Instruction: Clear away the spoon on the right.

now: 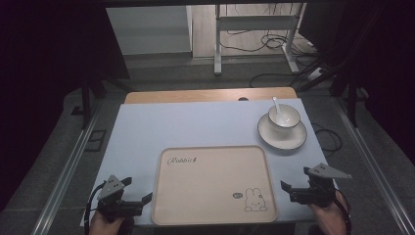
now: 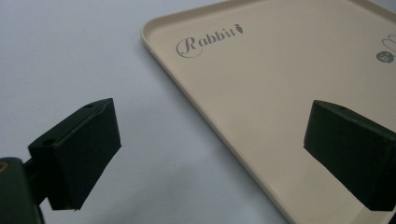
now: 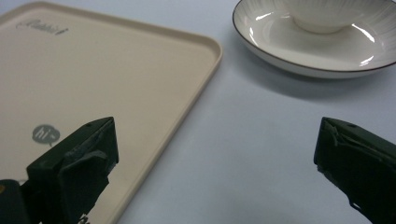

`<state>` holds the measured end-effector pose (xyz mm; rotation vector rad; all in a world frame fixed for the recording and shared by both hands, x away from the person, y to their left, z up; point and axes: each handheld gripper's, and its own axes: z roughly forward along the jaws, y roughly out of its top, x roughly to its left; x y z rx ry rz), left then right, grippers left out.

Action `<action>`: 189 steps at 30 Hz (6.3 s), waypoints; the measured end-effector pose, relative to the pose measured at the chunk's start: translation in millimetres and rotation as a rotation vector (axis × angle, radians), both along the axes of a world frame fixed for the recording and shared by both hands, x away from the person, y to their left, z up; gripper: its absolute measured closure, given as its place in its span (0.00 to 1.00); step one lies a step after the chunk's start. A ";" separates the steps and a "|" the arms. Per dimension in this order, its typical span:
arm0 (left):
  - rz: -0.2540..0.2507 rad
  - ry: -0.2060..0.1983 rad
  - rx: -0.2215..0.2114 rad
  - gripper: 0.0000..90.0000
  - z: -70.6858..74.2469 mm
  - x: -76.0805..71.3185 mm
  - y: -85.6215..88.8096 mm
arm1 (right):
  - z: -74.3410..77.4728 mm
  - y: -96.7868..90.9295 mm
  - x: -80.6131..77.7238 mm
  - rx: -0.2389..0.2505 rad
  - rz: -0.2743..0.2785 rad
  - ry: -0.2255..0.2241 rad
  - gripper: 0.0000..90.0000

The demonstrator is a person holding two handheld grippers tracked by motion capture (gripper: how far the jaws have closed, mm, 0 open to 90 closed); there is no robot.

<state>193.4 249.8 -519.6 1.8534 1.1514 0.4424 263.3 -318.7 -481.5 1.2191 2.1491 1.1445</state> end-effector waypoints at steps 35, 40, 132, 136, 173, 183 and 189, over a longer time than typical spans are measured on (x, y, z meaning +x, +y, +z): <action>-0.005 0.008 0.003 0.04 -0.3 1.0 -0.4 | 26.4 18.9 82.4 -0.007 -0.017 -0.007 0.00; -0.004 0.009 0.004 0.04 -0.3 1.2 -0.7 | 28.5 20.8 99.9 -0.004 -0.023 -0.007 0.00; -0.006 0.005 0.003 0.04 -0.1 0.6 -0.3 | 50.1 25.2 250.8 -0.125 -0.109 0.059 0.82; -0.006 0.006 0.003 0.04 -0.1 0.6 -0.4 | 58.8 22.6 247.4 -0.114 -0.111 0.054 0.82; -0.003 0.006 0.009 0.03 -0.1 0.8 -1.0 | 104.6 22.8 192.0 -0.041 0.022 0.024 0.83; -0.001 0.007 0.009 0.03 -0.1 1.0 -1.0 | 104.6 26.4 175.0 -0.030 0.055 0.038 0.83; -0.002 0.007 0.011 0.03 -0.1 1.0 -1.2 | 102.4 29.8 163.8 -0.036 0.073 0.040 0.83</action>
